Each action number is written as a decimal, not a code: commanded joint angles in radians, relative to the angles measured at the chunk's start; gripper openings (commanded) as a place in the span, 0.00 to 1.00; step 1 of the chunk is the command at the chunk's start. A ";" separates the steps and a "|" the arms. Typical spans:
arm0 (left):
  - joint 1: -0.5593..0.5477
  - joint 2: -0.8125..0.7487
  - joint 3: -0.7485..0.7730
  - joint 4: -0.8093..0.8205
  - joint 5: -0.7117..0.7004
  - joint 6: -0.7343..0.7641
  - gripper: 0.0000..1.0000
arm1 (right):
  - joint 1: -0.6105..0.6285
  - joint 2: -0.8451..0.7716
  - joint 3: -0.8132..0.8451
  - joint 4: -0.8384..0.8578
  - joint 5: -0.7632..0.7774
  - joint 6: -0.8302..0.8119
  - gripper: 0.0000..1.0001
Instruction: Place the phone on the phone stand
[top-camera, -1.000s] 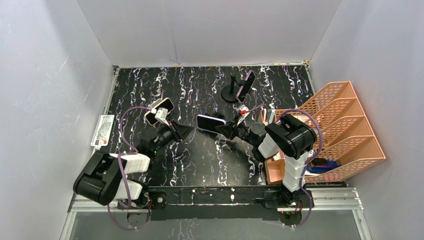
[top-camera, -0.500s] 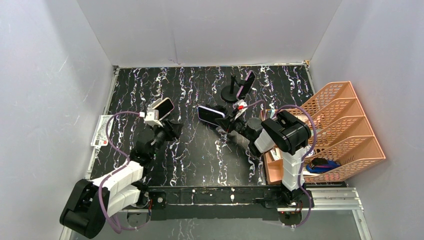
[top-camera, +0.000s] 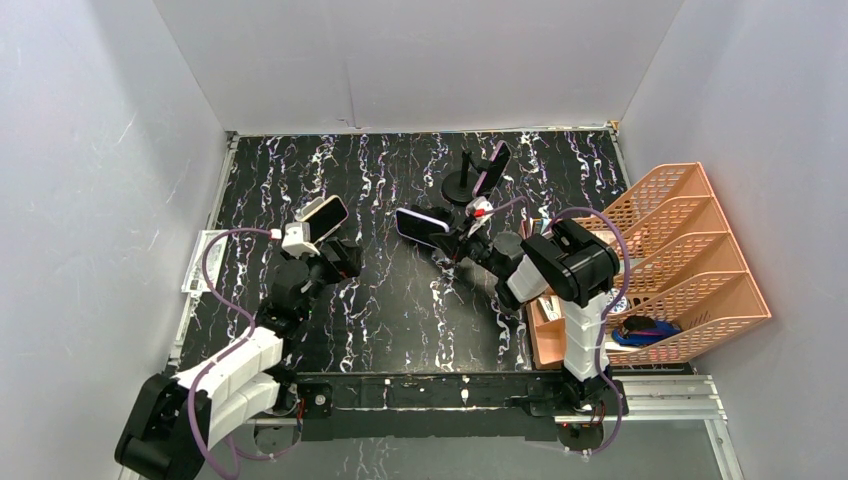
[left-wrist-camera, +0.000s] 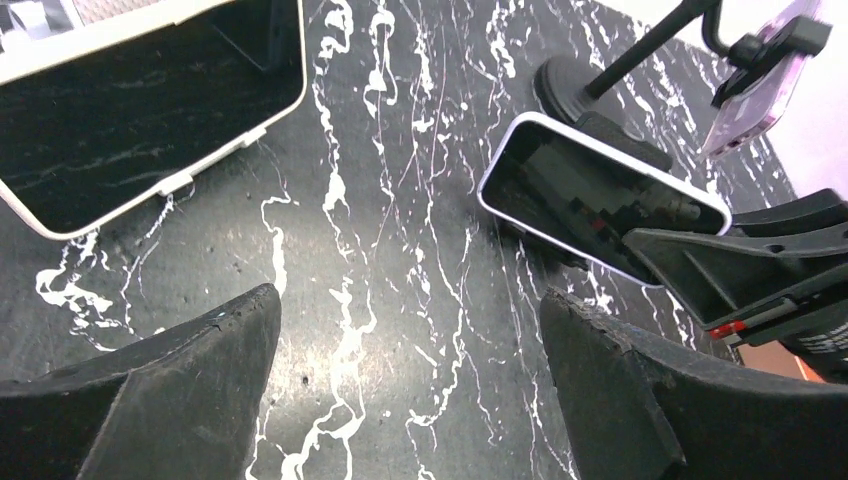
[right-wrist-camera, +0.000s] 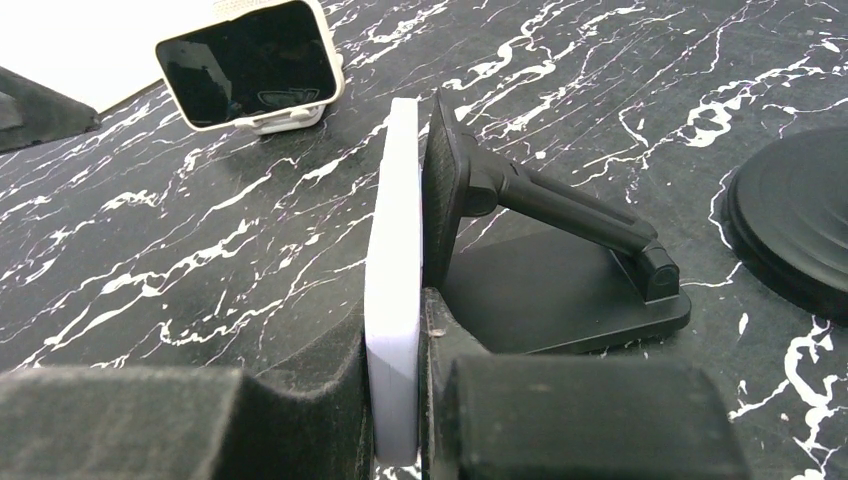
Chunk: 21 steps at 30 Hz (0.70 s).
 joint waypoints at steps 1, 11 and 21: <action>-0.008 -0.040 -0.004 -0.023 -0.064 0.022 0.98 | -0.031 0.064 0.051 0.276 0.017 -0.011 0.01; -0.012 -0.003 0.010 -0.015 -0.045 0.028 0.98 | -0.035 0.124 0.058 0.277 0.011 0.016 0.01; -0.012 -0.001 0.013 -0.010 -0.042 0.032 0.98 | -0.038 0.125 0.050 0.276 0.049 0.127 0.01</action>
